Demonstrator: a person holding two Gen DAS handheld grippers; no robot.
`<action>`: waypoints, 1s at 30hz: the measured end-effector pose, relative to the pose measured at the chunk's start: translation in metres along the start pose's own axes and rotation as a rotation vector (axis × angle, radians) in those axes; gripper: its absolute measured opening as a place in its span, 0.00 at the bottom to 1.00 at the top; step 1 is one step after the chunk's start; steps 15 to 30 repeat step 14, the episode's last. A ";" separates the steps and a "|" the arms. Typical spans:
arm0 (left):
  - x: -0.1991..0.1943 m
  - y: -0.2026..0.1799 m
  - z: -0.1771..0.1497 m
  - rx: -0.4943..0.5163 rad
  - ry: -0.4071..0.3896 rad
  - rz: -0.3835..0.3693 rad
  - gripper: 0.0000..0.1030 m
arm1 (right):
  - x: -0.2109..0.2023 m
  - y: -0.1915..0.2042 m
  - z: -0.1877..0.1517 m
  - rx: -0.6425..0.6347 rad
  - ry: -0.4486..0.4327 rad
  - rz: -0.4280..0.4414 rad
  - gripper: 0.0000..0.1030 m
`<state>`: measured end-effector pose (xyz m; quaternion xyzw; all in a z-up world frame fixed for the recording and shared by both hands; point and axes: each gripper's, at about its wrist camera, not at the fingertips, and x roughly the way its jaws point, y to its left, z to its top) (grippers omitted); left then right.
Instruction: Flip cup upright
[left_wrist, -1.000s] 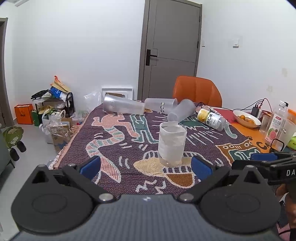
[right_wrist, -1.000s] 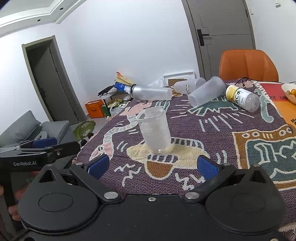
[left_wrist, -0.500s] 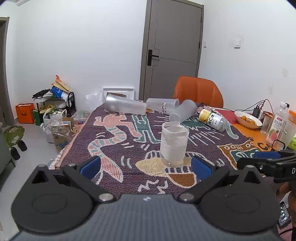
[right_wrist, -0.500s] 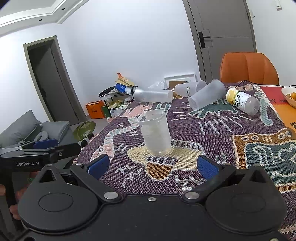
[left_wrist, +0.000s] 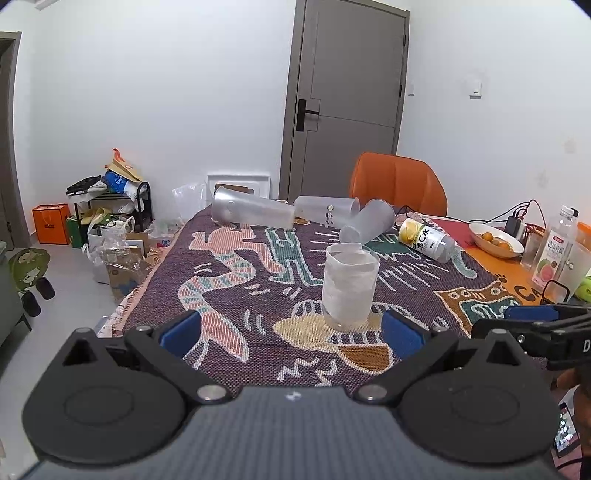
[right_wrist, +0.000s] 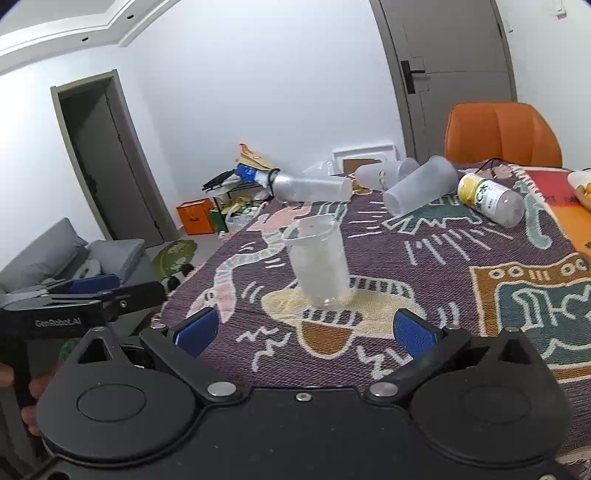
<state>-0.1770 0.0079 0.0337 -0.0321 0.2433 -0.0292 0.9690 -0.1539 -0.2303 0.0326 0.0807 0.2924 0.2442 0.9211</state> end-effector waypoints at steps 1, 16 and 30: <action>0.000 0.000 0.000 -0.002 0.001 0.000 1.00 | 0.000 0.000 0.000 -0.002 0.000 0.000 1.00; 0.028 0.006 -0.002 -0.023 0.006 0.015 1.00 | 0.013 -0.002 -0.006 -0.050 0.005 -0.032 1.00; 0.028 0.006 -0.002 -0.023 0.006 0.015 1.00 | 0.013 -0.002 -0.006 -0.050 0.005 -0.032 1.00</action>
